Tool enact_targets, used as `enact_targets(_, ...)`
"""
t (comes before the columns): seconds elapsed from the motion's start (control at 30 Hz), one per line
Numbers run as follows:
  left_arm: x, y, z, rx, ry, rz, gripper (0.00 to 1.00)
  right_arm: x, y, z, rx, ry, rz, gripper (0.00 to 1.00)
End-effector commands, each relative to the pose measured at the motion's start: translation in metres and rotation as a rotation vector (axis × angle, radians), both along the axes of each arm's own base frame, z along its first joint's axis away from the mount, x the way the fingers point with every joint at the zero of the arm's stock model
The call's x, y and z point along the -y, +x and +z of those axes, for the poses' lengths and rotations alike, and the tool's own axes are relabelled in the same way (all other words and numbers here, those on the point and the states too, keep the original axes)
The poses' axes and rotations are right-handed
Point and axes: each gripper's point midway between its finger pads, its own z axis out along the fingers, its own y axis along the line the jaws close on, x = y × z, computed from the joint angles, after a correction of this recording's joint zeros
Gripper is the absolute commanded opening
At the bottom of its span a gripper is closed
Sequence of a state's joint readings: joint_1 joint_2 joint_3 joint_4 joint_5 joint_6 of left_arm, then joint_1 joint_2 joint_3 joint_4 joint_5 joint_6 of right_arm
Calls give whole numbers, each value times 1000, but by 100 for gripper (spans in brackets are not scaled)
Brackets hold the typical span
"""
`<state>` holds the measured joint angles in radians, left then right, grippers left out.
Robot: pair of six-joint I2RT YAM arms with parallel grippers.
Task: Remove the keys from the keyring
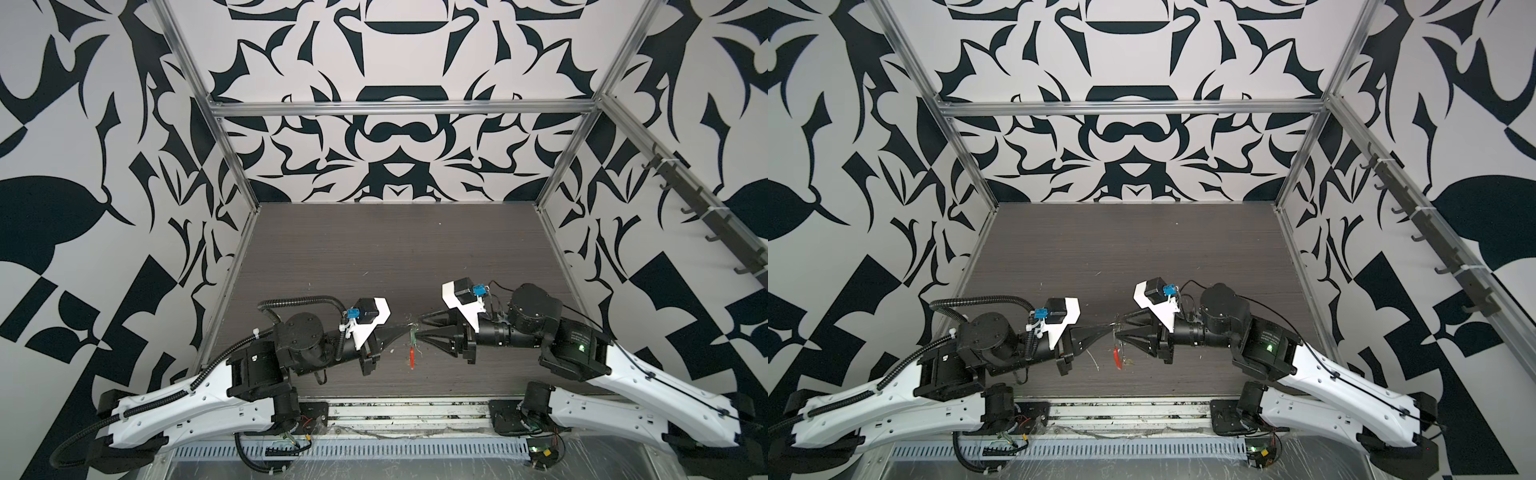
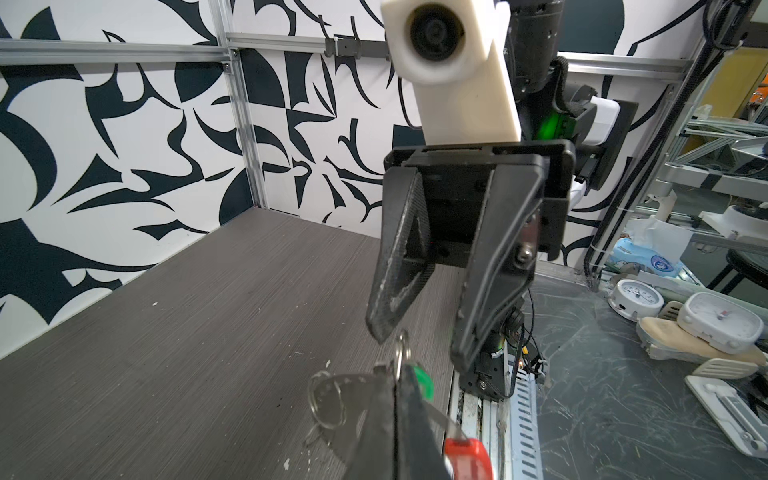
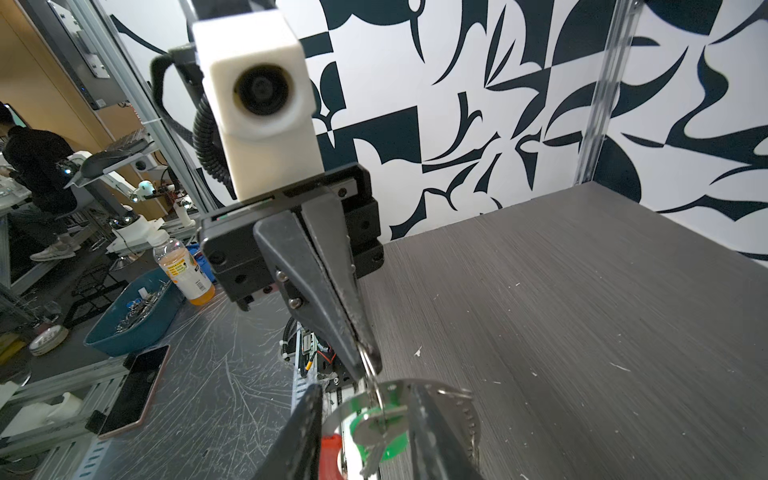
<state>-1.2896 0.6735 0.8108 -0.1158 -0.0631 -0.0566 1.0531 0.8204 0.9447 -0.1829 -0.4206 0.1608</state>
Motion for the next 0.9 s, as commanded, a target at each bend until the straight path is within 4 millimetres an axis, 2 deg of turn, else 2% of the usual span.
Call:
enact_targets(0.0, -1, -2, 11, 4, -52, -5, 0, -2, -3, 24, 26, 76, 23, 31)
enact_targets(0.13, -2, -1, 12, 6, -60, -2, 0, -5, -2, 20, 15, 72, 31, 23)
enact_targets(0.37, -3, -1, 12, 6, -64, 2, 0, -7, -1, 18, 4, 64, 30, 0)
enact_targets(0.53, -5, -1, 12, -5, -49, 5, 0, -6, -1, 16, -7, 29, 27, 0)
enact_targets(0.57, -7, -1, 10, -8, -39, 10, 3, -5, -1, 13, -14, 7, 26, 0)
enact_targets(0.6, -10, 0, 9, -10, -28, 22, 12, -4, -1, 10, -21, -16, 26, 0)
enact_targets(0.67, -17, 1, 6, -17, -8, 39, 23, -1, -1, 5, -30, -67, 23, 0)
enact_targets(0.77, -23, 0, 1, -38, 34, 42, 29, 3, -3, 0, -39, -146, 25, 0)
enact_targets(0.87, -18, -8, -7, -65, 117, -8, 32, 7, -3, -4, -44, -218, 31, 0)
